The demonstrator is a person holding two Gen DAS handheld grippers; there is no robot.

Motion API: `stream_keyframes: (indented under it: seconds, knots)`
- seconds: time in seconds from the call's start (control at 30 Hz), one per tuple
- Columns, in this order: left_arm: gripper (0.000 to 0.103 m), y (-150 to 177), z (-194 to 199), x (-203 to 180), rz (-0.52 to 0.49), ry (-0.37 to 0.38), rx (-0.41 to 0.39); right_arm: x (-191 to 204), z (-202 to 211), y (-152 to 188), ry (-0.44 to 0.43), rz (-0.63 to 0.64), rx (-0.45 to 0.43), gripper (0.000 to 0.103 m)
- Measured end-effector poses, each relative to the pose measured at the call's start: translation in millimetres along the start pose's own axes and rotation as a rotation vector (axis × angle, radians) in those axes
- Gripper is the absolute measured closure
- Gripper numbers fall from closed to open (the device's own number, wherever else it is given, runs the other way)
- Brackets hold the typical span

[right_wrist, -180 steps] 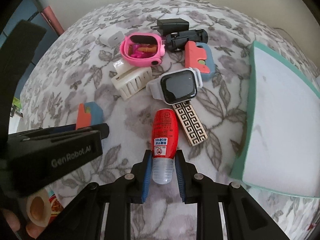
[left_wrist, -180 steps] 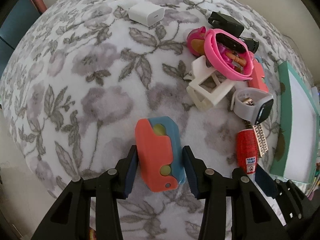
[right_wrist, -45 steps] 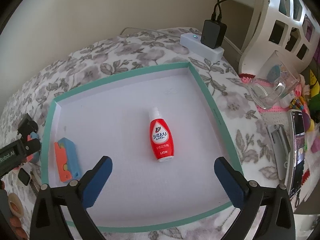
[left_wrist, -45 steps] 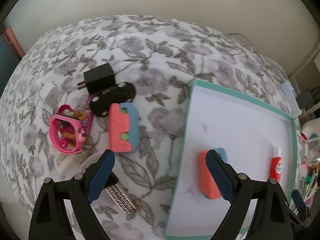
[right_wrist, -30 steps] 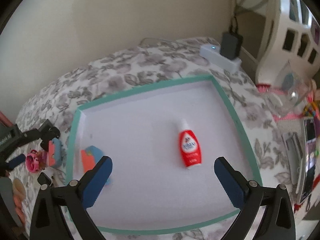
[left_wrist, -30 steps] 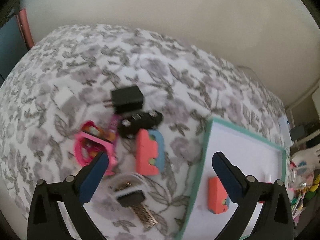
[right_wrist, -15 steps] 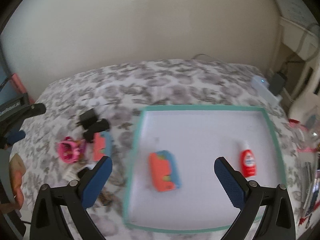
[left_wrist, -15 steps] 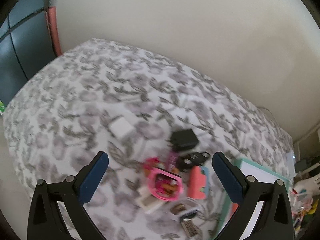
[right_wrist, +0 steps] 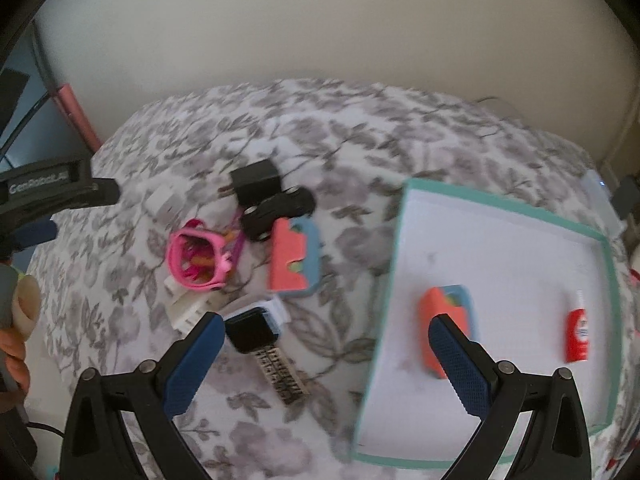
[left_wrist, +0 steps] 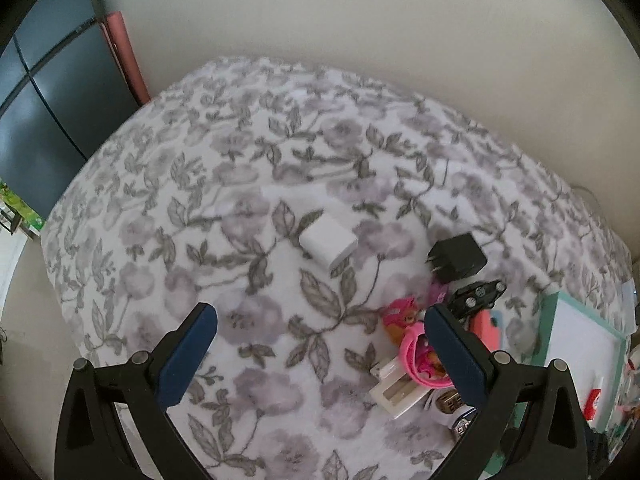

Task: Organize rigid objects
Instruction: 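Withdraw both tools from the tray back toward the remaining items, then grasp the white smartwatch with the right tool while the left tool grasps the pink watch band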

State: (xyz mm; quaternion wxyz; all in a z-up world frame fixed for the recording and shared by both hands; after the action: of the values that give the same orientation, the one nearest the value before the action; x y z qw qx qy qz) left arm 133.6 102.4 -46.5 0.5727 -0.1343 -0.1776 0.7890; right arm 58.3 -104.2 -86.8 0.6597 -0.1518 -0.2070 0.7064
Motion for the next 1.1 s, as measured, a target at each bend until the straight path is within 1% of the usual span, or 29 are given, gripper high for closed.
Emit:
stream_keyframes:
  seconds: [0.1,0.2,0.33,0.43,0.67,0.9,0.97,1.03,1.1]
  knots:
    - [0.0,5,-10,-4,-0.001,0.018,0.035,11,-14,5,-0.016,0.024,0.033,0.0]
    - [0.0,11,-22,-9,-0.01,0.033,0.076,21,-30,12,-0.009,0.061,0.067,0.0]
    - [0.0,19,-35,-14,-0.006,0.052,0.128,30,-43,17,-0.016,0.079,0.096,0.0]
    - [0.0,22,-41,-15,-0.002,0.055,0.15,36,-53,19,-0.014,0.098,0.111,0.0]
    - [0.0,25,-50,-13,0.023,0.066,0.183,43,-68,20,-0.013,0.097,0.129,0.0]
    - [0.0,25,-51,-17,0.023,0.075,0.19,49,-74,16,-0.017,0.095,0.125,0.0]
    - [0.0,26,-50,-19,0.017,0.077,0.192,51,-76,15,-0.018,0.098,0.126,0.002]
    - [0.0,26,-50,-21,0.015,0.081,0.194,54,-78,14,-0.021,0.105,0.126,0.009]
    - [0.0,26,-50,-22,0.017,0.086,0.196,55,-77,15,-0.029,0.108,0.127,0.013]
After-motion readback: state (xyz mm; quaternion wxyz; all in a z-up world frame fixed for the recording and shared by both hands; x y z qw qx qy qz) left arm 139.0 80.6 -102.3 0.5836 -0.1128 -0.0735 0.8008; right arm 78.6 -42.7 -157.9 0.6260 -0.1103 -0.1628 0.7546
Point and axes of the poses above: each gripper's, at about its wrist camera, not at the fingertips, and z roughly against the way its jaws point, x to its left, y to its underside, the point moved 9 cm from there along -z, roughly the way its jaws point, and after that the axes turned 4 degrees about z, right-handed, at the moved point
